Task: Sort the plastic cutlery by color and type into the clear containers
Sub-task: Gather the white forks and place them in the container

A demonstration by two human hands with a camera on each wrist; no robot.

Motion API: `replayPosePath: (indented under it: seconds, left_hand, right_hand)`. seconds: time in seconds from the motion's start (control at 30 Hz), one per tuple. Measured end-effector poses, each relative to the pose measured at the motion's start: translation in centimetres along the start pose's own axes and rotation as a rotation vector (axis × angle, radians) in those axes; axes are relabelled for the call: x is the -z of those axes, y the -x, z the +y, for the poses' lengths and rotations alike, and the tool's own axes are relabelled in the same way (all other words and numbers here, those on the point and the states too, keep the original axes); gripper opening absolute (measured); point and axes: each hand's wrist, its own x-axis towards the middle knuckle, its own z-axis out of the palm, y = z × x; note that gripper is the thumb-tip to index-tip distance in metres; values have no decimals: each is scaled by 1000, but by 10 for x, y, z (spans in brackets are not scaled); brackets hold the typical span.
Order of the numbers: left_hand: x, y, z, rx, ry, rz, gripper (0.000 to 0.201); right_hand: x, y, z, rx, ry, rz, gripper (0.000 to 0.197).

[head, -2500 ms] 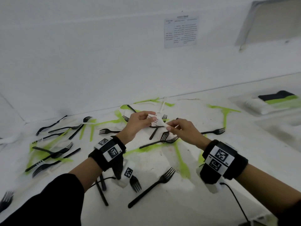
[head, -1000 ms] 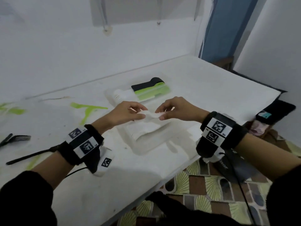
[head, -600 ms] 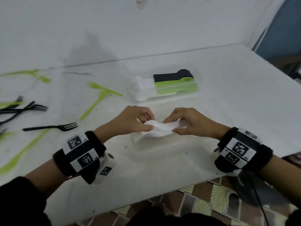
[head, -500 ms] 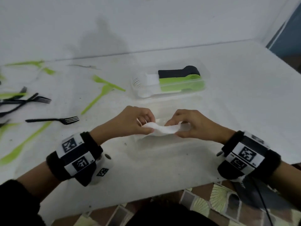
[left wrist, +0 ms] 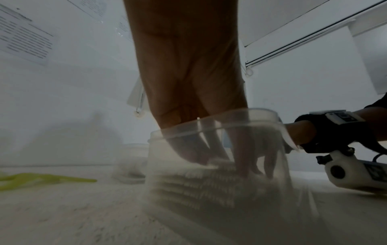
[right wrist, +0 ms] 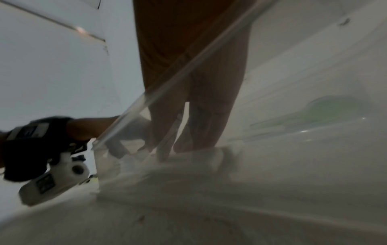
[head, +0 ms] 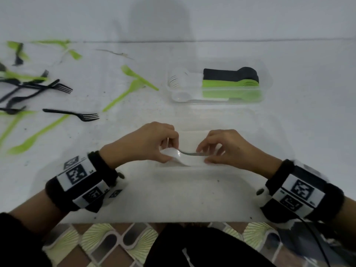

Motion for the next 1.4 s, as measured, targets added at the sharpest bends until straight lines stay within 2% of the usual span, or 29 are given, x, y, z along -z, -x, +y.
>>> replayPosePath:
  seconds: [0.1, 0.27, 0.43, 0.57, 0.7, 0.83, 1.17, 1.4]
  left_hand:
    - [0, -3, 3, 46, -45, -7, 18]
    - [2, -9, 7, 90, -123, -39, 23]
    - [-2, -12, 4, 74, -173, -44, 29]
    - [-7, -17, 3, 18, -175, -18, 44]
    - [-10, -18, 0, -28, -143, 25, 39]
    - [-8, -21, -4, -6, -86, 16, 34]
    - [-1, -23, -4, 3, -61, -74, 38]
    - [-3, -9, 6, 12, -81, -64, 40]
  right_hand:
    - [0, 0, -2, -21, -17, -9, 26]
    - [1, 2, -3, -103, 134, -25, 32]
    - [1, 2, -4, -133, 124, -18, 29]
    - [1, 0, -3, -141, 133, -9, 27]
    - [0, 0, -1, -152, 171, 16, 27]
    - [-1, 3, 2, -239, 169, 95, 43]
    - [-2, 2, 5, -193, 197, 95, 48]
    - [1, 2, 3, -193, 231, 19, 45]
